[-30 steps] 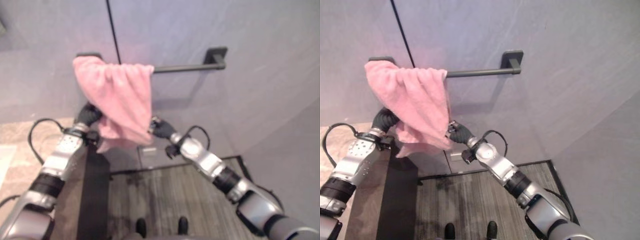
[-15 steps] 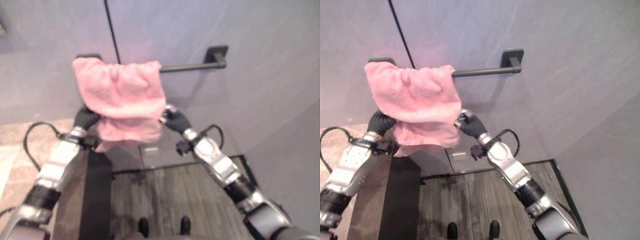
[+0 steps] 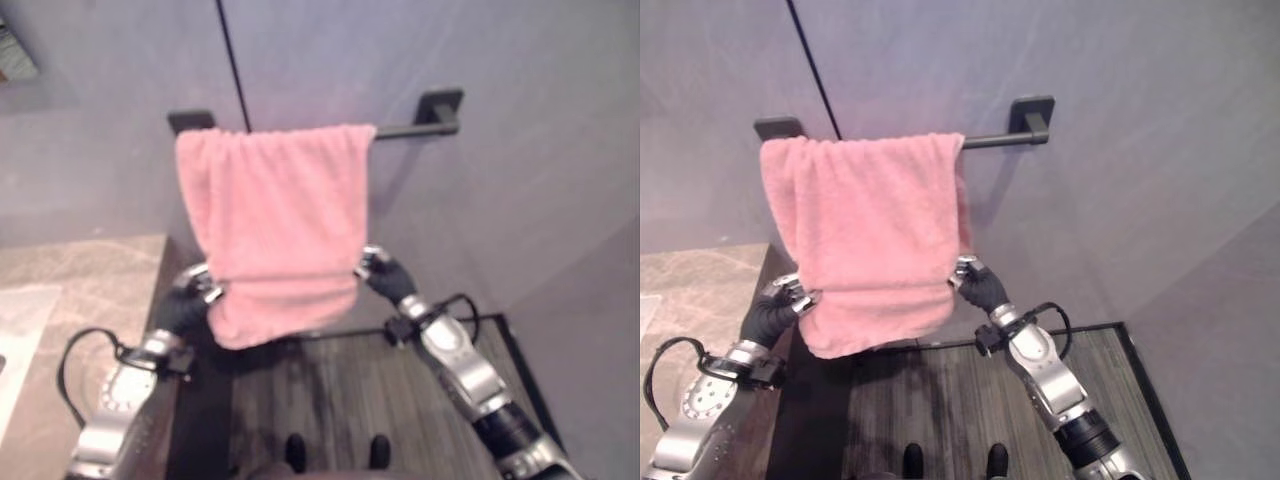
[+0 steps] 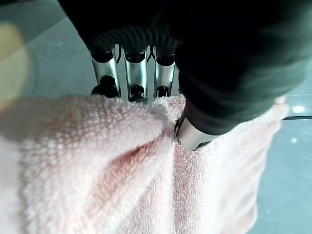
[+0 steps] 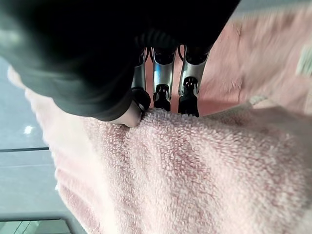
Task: Put brush and paste in cup on sink, flatten towel.
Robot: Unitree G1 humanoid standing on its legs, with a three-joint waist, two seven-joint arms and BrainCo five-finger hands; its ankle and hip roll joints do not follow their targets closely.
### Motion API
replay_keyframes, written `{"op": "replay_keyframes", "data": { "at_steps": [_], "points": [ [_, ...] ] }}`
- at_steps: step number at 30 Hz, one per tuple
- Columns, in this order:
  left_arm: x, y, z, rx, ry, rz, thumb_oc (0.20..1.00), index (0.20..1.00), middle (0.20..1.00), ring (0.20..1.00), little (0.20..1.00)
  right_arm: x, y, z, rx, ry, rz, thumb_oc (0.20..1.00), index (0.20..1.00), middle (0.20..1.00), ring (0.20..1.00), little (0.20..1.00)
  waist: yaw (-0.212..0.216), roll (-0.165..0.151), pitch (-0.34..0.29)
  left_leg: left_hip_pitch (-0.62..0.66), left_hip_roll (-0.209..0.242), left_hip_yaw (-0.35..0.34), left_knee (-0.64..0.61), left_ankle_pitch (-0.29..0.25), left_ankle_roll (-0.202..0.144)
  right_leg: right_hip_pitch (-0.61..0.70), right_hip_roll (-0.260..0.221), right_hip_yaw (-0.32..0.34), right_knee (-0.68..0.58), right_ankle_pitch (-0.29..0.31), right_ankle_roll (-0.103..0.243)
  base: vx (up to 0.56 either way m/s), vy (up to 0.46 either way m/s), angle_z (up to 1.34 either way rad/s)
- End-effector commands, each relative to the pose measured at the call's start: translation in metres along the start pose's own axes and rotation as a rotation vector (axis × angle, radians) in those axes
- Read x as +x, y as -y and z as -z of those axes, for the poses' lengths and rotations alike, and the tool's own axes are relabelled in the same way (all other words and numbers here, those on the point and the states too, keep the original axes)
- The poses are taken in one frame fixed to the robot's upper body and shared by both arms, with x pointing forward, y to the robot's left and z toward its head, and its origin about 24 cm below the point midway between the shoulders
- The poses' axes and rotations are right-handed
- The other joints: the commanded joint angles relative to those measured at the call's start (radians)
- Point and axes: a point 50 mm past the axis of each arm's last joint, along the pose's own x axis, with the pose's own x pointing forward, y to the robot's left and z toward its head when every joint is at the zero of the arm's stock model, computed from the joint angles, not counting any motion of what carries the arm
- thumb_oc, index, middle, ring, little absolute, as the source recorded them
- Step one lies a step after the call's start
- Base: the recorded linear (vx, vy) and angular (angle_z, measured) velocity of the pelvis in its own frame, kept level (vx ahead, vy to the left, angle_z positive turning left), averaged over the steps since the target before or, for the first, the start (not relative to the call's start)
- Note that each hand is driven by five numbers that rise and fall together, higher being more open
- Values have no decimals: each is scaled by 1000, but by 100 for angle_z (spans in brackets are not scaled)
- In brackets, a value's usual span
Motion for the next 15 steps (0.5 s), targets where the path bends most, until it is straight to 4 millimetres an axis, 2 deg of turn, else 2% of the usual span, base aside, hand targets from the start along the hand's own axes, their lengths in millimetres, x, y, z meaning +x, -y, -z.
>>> {"op": "replay_keyframes", "data": {
  "at_steps": [1,4,7,8,9,10,11,12,13,14,15],
  "points": [
    [12,-16,-44,13,237,-94,200,200,200,200,200,10,21,-57,-68,296,110,200,200,200,200,200,6,-11,-23,31,-45,-80,22,-110,66,61,-48,-94,5,-52,52,-20,-38,7],
    [14,-8,-53,15,284,-60,200,200,200,200,200,11,20,-68,-81,353,116,200,200,200,200,200,3,-7,-23,31,-44,-84,19,-107,66,61,-48,-93,5,-55,48,-17,-30,15],
    [14,-5,-49,15,269,-37,200,200,200,200,200,12,19,-68,-98,352,112,200,200,200,200,200,3,-3,-23,33,-45,-84,16,-106,65,62,-47,-90,5,-57,47,-6,-12,4],
    [15,-3,-43,10,243,-30,200,200,200,200,200,13,19,-65,-104,335,113,200,200,200,200,200,2,0,-23,33,-45,-84,15,-105,64,62,-46,-90,5,-57,47,0,0,0],
    [16,-1,-28,-12,174,-24,200,200,200,200,200,14,20,-50,-83,267,121,200,200,200,200,200,-1,6,-23,33,-45,-83,13,-101,62,62,-47,-91,5,-56,46,0,0,0],
    [16,-1,-28,-12,174,-24,200,200,200,200,200,14,20,-50,-83,267,122,200,200,200,200,200,0,6,-23,33,-45,-83,13,-101,62,62,-47,-91,5,-56,46,-26,-39,1],
    [14,1,0,-44,57,-35,200,200,200,200,200,12,24,-31,-106,179,157,200,200,200,200,200,-4,13,-22,36,-45,-82,13,-101,62,67,-46,-94,5,-58,47,0,0,0],
    [14,1,0,-44,57,-35,200,200,200,200,200,12,24,-31,-107,179,157,200,200,200,200,200,-3,13,-24,33,-45,-82,13,-100,62,64,-47,-93,5,-57,47,-17,-37,1],
    [11,3,21,-104,-27,-51,200,200,200,200,200,9,30,-13,-110,105,211,200,200,200,200,200,-6,20,-25,34,-45,-82,13,-99,62,65,-47,-94,5,-59,47,0,0,0],
    [10,5,33,-121,-74,-58,200,200,200,200,200,6,32,-1,-101,55,237,200,200,200,200,200,-10,25,-24,39,-43,-82,13,-100,62,68,-46,-94,5,-62,46,0,0,0],
    [10,5,33,-121,-74,-58,200,200,200,200,200,6,32,-1,-101,55,237,200,200,200,200,200,-9,25,-25,37,-44,-81,13,-99,62,66,-47,-94,5,-61,46,0,0,0]
  ]
}}
